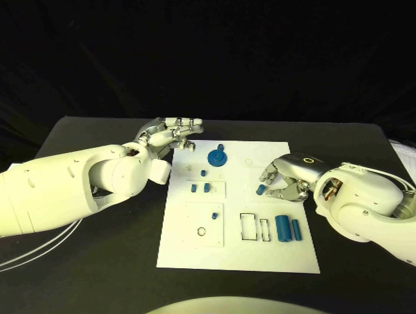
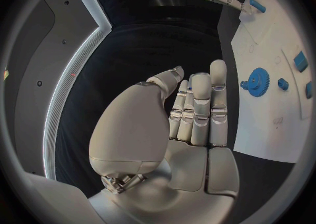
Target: Assemble the parts on the task board
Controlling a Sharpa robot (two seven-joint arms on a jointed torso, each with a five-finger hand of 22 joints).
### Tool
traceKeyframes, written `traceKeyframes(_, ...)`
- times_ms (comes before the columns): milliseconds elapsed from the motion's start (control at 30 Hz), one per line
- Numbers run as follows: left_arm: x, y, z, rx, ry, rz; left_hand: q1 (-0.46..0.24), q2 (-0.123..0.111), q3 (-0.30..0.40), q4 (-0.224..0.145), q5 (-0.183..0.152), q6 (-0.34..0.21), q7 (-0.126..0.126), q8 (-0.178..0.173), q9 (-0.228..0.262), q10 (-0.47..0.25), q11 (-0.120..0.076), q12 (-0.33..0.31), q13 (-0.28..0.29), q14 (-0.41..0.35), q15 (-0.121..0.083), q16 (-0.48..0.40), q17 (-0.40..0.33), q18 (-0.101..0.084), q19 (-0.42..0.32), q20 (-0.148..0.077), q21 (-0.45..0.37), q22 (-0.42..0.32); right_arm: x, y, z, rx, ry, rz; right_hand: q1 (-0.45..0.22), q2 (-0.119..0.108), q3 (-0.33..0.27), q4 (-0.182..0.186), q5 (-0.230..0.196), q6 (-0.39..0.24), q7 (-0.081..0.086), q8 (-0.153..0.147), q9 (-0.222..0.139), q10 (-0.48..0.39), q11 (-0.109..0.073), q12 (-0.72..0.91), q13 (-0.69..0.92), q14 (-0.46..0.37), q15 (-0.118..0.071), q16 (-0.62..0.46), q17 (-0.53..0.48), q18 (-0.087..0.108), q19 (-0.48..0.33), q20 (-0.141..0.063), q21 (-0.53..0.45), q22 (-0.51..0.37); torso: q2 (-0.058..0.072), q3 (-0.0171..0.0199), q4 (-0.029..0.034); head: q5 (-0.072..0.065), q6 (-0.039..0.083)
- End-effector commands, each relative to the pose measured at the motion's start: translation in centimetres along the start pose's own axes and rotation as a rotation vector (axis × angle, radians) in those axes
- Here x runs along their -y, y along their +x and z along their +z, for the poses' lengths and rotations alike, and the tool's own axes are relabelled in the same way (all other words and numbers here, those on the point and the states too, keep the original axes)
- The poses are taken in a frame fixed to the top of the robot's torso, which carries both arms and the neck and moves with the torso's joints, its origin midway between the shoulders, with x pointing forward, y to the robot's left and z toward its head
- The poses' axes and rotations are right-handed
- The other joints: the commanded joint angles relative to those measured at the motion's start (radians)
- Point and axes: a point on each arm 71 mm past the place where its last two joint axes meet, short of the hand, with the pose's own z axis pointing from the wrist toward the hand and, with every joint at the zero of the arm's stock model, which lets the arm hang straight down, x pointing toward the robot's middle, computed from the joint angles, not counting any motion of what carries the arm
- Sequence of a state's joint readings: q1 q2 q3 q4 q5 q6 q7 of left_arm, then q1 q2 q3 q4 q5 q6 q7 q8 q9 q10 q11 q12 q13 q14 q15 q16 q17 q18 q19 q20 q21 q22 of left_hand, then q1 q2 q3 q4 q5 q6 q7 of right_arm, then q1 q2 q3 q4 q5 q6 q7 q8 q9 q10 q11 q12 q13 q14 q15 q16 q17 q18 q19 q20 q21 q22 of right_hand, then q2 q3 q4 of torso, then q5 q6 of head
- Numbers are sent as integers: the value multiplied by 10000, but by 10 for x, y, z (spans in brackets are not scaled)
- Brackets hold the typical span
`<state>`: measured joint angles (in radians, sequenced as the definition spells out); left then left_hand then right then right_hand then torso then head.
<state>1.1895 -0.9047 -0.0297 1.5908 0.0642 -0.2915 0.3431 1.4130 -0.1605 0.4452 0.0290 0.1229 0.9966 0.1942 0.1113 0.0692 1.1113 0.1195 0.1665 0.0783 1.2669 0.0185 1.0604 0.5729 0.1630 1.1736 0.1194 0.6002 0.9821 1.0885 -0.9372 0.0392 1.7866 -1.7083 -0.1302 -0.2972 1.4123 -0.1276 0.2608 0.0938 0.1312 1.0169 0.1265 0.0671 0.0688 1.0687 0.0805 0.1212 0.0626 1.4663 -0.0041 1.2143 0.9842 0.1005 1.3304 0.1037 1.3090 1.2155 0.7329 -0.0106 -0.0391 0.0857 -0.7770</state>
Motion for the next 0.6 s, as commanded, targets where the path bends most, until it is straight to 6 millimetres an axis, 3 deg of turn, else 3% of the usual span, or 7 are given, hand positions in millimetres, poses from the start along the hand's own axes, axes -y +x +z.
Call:
traceKeyframes(33, 1, 2, 0, -215, 67, -27, -22, 62, -26, -40, 3, -87, 12, 66, -11, -59, -11, 52, -14, -14, 84, 44, 16, 182, -2, 53, -39, -12, -6, 5, 1, -468, -354, -107, 85, 21, 29, -2, 71, 110, 9, 21, 16, 142, -1, -23, 3, 140, -37, -7, 17, -116, 10, -41, -31, 27, 4, 1, 8, 2, -18)
traceKeyframes(600, 1, 2, 0, -213, 60, -26, -33, 75, -31, -39, 5, -96, 13, 75, -9, -73, -10, 67, -13, -18, 88, 48, 9, 182, 0, 57, -40, -13, -13, 8, 8, -283, -550, 83, 204, 253, 356, 55, 98, 462, 62, 47, 37, 608, 5, -60, 0, 159, 19, 85, 93, -132, 57, 1, 27, 102, -4, -8, 6, 4, -13)
